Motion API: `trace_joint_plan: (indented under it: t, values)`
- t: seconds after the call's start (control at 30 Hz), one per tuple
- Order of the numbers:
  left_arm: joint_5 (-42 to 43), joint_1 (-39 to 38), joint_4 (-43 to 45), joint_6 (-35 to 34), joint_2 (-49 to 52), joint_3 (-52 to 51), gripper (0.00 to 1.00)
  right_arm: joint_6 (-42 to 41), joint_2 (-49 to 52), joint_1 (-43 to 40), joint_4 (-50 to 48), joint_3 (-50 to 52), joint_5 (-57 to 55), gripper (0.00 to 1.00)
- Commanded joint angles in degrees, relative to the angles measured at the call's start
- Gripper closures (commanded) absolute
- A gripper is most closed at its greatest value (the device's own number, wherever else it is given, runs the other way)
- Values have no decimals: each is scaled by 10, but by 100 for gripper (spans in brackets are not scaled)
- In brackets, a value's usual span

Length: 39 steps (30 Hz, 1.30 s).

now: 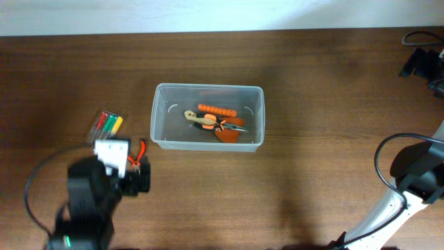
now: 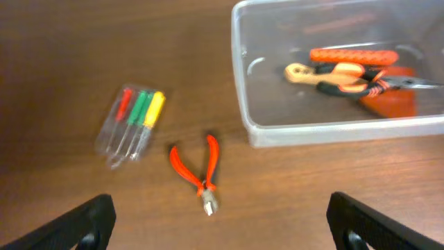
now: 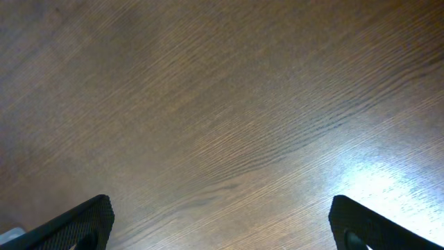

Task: Pack container
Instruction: 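Move the left gripper over the red-handled pliers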

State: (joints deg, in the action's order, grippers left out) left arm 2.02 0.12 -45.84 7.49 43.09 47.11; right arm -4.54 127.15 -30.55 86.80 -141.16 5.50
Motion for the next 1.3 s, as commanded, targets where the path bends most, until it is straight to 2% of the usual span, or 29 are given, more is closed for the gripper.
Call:
trace_joint_plan:
  t: [0.0, 0.1, 0.23, 0.3, 0.37, 0.43, 0.47, 0.5, 0.67, 0.8, 0.87, 1.03, 1.27]
  values:
    - [70, -2, -48, -5, 108, 115, 1, -5, -1, 1, 0, 3, 3, 1]
    - [89, -2, -91, -5, 184, 197, 1, -5, -1, 1, 0, 3, 3, 1]
    - [77, -2, -116, 18, 225, 214, 0, -4, -1, 1, 0, 3, 3, 1]
    - [56, -2, -131, 33, 243, 214, 16, -5, -1, 1, 0, 3, 3, 1]
    - [14, -2, -145, 26, 260, 214, 24, -5, -1, 1, 0, 3, 3, 1]
    - [-36, 2, -156, -10, 277, 214, 32, -5, -1, 1, 0, 3, 3, 1]
    - [-50, 6, -160, -30, 285, 214, 40, -5, -1, 1, 0, 3, 3, 1]
    - [-49, 11, -160, -41, 292, 214, 43, -5, -1, 1, 0, 3, 3, 1]
    - [-48, 50, -154, -106, 339, 213, 42, -5, -1, 1, 0, 3, 3, 1]
    - [-43, 77, -144, -109, 394, 213, 41, -5, -1, 1, 0, 3, 3, 1]
    - [-24, 90, -140, -109, 432, 213, 33, -5, -1, 1, 0, 3, 3, 1]
    - [-18, 98, -116, -109, 526, 213, 33, -5, -1, 1, 0, 3, 3, 1]
    - [-16, 98, -81, -109, 576, 213, 33, -5, -1, 1, 0, 3, 3, 1]
